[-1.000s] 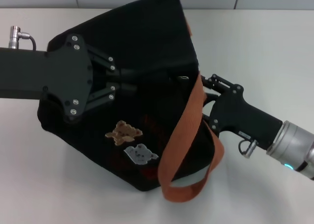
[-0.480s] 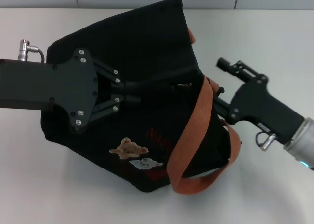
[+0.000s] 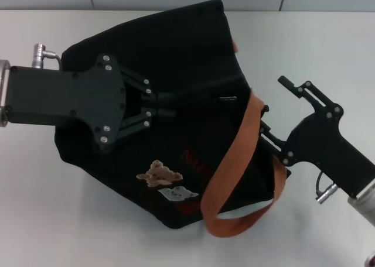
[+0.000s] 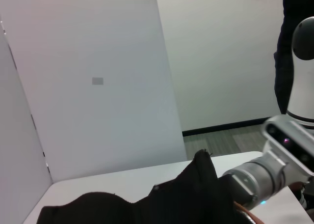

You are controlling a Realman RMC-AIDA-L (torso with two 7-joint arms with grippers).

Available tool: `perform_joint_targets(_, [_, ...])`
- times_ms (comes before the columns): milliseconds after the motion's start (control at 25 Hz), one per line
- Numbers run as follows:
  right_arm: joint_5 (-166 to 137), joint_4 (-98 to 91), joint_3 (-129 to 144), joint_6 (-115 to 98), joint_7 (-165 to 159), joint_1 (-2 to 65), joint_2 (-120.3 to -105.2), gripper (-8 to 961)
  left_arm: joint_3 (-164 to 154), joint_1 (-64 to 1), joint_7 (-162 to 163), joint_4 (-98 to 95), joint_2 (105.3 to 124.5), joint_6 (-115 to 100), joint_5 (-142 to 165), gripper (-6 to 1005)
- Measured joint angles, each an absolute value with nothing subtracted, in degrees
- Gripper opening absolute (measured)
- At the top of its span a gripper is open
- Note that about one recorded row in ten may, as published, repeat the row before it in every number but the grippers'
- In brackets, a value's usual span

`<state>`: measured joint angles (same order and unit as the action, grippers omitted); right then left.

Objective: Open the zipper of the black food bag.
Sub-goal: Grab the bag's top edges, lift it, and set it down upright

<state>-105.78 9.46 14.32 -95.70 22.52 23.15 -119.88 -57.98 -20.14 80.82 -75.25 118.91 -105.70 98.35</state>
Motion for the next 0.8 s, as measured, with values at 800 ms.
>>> perform_joint_targets(800, [-106.31,12.29,14.94,-94.63,31.03,26.58,-119.88,668,-58.32,-21.38,80.95,-73.3,118.96,-105.18,98.13,101])
